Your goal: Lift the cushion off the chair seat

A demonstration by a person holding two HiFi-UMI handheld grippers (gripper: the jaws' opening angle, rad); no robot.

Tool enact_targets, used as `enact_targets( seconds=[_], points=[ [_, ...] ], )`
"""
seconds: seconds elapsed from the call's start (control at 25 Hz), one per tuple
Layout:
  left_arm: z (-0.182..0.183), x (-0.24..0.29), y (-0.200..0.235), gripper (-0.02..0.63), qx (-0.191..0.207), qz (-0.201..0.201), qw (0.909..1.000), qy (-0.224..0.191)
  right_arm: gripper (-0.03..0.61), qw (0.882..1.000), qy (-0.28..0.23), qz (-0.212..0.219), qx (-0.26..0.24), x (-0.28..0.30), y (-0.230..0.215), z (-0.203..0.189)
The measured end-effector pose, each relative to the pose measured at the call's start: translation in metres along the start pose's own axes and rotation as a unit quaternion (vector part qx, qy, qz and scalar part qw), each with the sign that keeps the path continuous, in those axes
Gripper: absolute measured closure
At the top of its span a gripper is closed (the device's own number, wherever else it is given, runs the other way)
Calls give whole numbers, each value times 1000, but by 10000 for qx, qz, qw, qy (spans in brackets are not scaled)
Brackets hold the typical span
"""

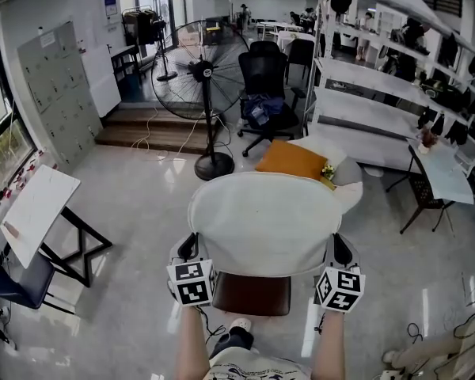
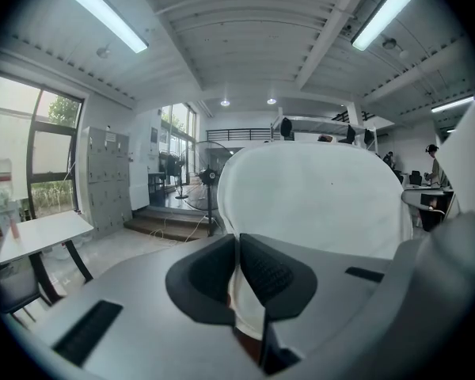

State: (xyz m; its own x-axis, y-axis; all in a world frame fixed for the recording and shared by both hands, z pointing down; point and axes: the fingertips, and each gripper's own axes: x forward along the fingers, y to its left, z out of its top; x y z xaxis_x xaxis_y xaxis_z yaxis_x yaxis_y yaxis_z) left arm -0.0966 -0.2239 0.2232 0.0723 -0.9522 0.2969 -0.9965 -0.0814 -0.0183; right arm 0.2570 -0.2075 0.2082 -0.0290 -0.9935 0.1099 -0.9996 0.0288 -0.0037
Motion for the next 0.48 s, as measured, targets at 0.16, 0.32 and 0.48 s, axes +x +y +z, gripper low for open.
enact_targets(
  seconds=[0.16, 0.32, 0.48],
  points=[
    [-5, -1, 5, 581, 7, -39, 10000, -24, 548, 10000, -16, -41, -31, -2, 5, -5],
    [-3, -2, 9, 581, -7, -56, 10000, -36, 548, 10000, -31, -60, -45, -3, 9, -3],
    [-4, -4, 15, 581, -17, -37, 10000, -68, 548, 9999, -55, -66, -56, -4, 15, -3]
  ],
)
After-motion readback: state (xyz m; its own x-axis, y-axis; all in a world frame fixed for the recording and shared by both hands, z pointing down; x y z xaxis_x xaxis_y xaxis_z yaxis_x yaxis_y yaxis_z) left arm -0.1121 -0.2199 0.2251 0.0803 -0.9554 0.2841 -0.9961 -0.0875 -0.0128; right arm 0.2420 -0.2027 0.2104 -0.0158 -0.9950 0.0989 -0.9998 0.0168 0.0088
